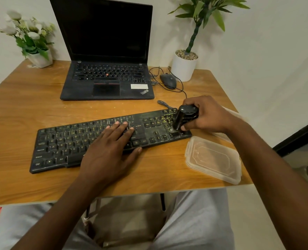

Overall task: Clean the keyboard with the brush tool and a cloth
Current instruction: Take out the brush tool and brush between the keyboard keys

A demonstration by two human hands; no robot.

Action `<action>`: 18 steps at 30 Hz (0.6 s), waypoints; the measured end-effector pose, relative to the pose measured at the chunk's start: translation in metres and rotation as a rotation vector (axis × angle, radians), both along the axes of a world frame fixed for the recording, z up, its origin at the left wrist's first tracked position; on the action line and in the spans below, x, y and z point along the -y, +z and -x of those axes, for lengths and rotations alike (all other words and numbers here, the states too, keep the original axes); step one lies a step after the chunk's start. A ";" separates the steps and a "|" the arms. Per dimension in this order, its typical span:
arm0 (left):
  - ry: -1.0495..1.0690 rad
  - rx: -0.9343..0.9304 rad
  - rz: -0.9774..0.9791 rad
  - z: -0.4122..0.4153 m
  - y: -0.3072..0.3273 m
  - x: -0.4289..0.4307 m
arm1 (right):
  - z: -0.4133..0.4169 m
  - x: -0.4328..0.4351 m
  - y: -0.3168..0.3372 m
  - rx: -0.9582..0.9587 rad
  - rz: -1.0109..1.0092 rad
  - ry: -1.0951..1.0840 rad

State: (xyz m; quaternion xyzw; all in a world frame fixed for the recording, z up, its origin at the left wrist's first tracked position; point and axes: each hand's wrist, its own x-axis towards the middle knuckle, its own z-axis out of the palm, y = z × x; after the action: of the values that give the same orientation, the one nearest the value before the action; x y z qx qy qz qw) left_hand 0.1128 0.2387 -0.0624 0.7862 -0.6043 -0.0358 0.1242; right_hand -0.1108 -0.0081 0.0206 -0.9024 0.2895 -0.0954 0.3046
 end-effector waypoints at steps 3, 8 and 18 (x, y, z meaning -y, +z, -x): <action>0.001 0.009 -0.003 0.000 0.000 0.000 | 0.011 0.007 0.005 -0.022 0.049 -0.032; -0.004 0.022 -0.008 0.000 -0.001 0.001 | 0.003 0.008 0.005 -0.016 0.057 -0.022; -0.002 0.028 0.001 0.001 -0.002 0.000 | -0.027 -0.006 -0.002 0.033 -0.003 0.025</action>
State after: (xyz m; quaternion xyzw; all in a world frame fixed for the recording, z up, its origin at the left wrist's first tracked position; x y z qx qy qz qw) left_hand 0.1116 0.2384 -0.0646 0.7860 -0.6067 -0.0247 0.1161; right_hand -0.0840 -0.0024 0.0182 -0.9038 0.2733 -0.1059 0.3118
